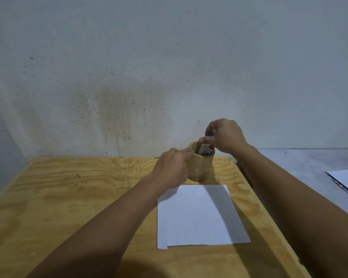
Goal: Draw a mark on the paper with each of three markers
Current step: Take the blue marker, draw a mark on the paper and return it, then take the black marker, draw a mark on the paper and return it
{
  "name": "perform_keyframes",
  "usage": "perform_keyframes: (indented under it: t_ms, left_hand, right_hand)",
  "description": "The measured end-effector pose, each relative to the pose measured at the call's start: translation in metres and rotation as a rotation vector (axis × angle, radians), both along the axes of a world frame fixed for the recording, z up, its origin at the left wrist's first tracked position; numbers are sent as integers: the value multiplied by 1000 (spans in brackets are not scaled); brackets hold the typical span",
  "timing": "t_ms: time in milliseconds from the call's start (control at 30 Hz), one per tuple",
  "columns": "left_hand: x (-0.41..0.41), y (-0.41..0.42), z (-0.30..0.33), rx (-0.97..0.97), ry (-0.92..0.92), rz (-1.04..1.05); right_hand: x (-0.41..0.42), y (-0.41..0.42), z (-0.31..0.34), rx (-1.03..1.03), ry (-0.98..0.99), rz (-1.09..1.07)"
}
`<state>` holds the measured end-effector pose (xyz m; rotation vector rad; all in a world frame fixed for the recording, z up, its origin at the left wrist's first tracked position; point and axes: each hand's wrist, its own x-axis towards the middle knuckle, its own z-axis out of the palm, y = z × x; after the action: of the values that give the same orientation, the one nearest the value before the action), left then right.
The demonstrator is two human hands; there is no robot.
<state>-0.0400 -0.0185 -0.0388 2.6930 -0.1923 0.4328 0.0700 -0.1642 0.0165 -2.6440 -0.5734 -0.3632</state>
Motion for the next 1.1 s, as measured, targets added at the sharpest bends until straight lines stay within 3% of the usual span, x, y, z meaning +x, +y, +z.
perform_keyframes:
  t_ms: [100,533,667,900,1000,1100]
  left_hand:
    - [1,3,-3,-7,7,-8]
    - [4,5,-5,-52,34,19]
    - [4,5,-6,-44,21,15]
    - [6,4,-6,-35,80,-13]
    - [7,8,-3,-177,92,-44]
    - [1,9,18,-565,-9,-2]
  right_hand:
    - [2,0,-12,11,-26,-16]
    - [6,-5,-15,218,250,47]
    - [6,-3,-8,355,88,21]
    - [-23,-10,56,866,-138,122]
    - [-37,-14,70,936,-97,209]
    - [-56,-15,67,883,113,297]
